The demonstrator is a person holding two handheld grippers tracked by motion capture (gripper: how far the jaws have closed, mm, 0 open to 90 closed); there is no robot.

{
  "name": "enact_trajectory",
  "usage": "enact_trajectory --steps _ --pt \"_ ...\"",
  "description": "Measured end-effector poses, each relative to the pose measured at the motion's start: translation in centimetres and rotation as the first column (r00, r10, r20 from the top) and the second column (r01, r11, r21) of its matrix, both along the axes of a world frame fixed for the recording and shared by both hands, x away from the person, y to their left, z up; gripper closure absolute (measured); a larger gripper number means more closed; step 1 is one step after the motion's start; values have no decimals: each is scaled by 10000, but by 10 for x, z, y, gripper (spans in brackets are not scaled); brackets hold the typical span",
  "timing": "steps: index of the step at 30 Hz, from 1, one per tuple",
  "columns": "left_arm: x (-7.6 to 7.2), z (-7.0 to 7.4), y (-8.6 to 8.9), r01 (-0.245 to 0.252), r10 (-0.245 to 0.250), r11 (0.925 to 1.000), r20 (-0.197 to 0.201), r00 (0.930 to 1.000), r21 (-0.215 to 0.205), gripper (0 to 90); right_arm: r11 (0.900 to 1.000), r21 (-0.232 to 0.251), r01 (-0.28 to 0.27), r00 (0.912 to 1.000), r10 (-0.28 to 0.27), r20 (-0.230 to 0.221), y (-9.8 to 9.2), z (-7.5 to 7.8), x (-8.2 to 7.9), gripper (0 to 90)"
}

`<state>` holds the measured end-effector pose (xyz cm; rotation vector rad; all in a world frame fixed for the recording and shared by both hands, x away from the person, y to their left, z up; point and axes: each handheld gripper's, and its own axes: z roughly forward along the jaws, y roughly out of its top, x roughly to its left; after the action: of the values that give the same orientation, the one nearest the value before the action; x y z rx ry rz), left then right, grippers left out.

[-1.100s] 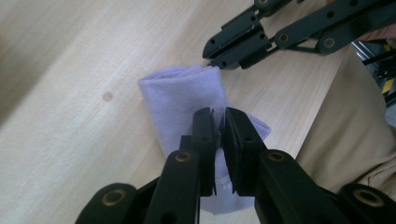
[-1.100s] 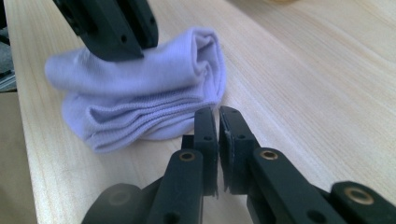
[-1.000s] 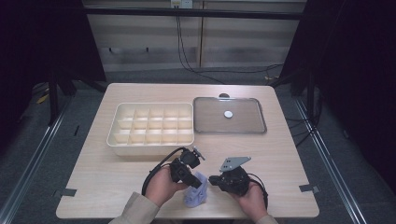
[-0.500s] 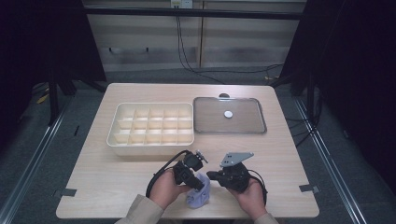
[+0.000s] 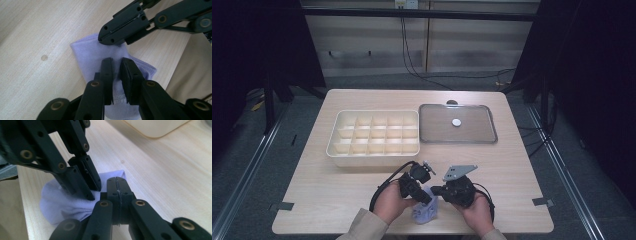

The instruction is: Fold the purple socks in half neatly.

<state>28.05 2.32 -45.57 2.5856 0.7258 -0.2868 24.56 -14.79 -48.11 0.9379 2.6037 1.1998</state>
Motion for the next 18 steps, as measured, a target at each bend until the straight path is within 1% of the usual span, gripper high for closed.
enact_trajectory --steps 1,3,5,6,9,11,12,14,17,18 --pt "0 0 0 88 -88 10000 -56 9999 9 780 10000 31 -9 10000 9 -41 0 -1 0 900" --pt "0 1 1 13 -14 10000 -34 10000 -58 772 10000 -76 -25 10000 24 -48 0 -1 0 900" --pt "0 6 3 121 -121 9999 -16 9999 -44 769 9999 -131 -5 10000 5 -57 0 -2 0 900" --pt "0 9 5 107 -106 9999 54 9999 -121 770 9999 -162 -9 10000 9 -28 0 -2 0 900" --pt "0 18 12 -11 15 9998 168 9999 -210 791 9998 -202 -24 10000 25 15 0 -3 0 900" --pt "0 21 15 -33 37 9997 170 9998 -239 817 9998 -206 -34 10000 34 20 0 -3 0 900" --pt "0 22 17 -84 91 9994 206 9997 -331 820 9998 -214 -27 10000 28 37 0 -3 -1 900" --pt "-2 20 17 38 -36 9998 116 9999 -205 824 9997 -237 -39 10000 40 34 1 -3 -1 900" --pt "-6 11 13 227 -227 9997 -85 9997 -46 825 9998 -220 -25 10000 25 25 2 -3 0 900" --pt "-7 7 11 295 -295 9996 -99 9995 -3 824 9998 -221 -25 10000 25 22 2 -3 0 900"
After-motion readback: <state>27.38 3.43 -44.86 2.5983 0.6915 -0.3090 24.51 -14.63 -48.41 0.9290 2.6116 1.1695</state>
